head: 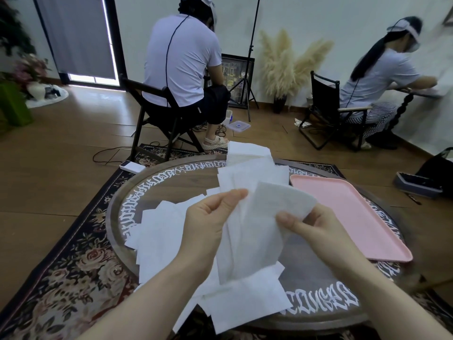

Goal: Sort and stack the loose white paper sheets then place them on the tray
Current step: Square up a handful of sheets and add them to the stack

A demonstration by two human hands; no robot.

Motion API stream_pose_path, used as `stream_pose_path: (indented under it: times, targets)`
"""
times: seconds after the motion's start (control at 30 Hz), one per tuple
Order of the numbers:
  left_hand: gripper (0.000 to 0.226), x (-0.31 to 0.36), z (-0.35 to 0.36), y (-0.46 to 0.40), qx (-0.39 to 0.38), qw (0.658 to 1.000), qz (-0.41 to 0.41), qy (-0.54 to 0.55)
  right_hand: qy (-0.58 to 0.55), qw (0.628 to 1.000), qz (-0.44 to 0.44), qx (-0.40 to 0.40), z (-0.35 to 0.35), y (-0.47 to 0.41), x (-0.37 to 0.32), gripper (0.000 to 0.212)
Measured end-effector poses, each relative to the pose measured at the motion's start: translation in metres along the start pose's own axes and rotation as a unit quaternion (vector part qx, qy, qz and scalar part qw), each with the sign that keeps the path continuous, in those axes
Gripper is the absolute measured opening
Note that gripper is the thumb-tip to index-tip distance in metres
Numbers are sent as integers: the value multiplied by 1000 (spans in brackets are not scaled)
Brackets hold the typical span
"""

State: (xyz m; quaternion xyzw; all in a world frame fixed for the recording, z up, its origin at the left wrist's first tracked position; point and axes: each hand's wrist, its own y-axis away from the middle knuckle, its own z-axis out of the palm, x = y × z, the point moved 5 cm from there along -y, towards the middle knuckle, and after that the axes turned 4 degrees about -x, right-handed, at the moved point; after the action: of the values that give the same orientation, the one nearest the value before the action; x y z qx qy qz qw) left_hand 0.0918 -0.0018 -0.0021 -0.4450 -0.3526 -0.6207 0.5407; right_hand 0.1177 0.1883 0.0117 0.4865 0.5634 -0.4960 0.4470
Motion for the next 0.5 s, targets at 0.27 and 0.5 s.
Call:
stream_pose_path:
  times: [0.27, 0.5]
  targets:
    - [49, 4, -5, -4, 14, 1000, 25, -11, -111, 992, -25, 45, -17, -4, -9, 23]
    - [22, -1, 1, 0, -17, 1000, 15, -15, -42, 998, 16, 40, -2, -3, -3, 36]
